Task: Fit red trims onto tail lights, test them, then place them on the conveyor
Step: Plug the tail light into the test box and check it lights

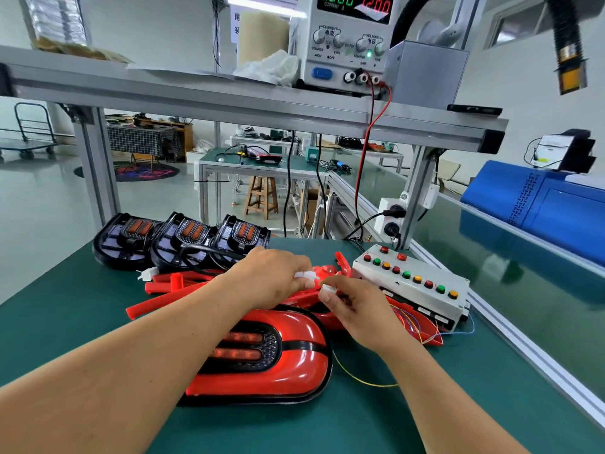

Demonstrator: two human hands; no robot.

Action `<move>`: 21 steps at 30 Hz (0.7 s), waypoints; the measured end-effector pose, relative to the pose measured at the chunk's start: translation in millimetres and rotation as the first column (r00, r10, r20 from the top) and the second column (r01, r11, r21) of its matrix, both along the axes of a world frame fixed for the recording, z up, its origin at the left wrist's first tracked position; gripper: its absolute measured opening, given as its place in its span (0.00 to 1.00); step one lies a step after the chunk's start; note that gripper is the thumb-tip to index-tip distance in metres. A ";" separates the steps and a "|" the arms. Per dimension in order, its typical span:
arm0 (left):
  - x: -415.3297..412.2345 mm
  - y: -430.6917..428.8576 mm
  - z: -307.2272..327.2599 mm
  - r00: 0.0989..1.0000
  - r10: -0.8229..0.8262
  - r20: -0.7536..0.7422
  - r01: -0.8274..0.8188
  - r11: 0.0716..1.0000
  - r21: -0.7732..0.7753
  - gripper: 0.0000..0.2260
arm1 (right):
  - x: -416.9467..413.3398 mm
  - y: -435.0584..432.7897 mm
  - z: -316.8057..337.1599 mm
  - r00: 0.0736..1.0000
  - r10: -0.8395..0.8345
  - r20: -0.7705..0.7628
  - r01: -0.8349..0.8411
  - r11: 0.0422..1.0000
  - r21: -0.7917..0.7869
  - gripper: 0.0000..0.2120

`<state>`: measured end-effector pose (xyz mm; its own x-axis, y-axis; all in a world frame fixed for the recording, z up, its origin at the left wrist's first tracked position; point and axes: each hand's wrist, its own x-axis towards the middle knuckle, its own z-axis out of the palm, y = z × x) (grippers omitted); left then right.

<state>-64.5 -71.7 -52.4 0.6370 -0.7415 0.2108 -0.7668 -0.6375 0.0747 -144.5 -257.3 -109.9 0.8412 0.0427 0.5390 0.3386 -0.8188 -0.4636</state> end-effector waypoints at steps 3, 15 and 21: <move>0.5 2.0 3.1 1.000 0.006 -0.017 -0.006 1.000 -0.003 0.14 | 0.9 2.3 -0.8 0.998 -0.047 -0.043 0.044 0.996 -0.079 0.15; 1.1 8.4 11.6 0.995 0.041 -0.088 -0.056 0.983 -0.177 0.25 | -13.7 34.2 11.2 0.991 0.104 -0.084 -0.104 0.995 0.000 0.23; -0.6 36.1 19.7 0.976 0.210 -0.057 -0.218 0.953 -0.210 0.18 | -18.6 50.3 6.3 0.932 0.191 -0.308 -0.158 0.979 0.128 0.30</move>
<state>-65.2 -35.6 -32.7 0.7855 -0.5269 0.3247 -0.6086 -0.7528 0.2507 -163.0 -207.0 -103.7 0.9531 0.1639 0.2543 0.2936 -0.7043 -0.6463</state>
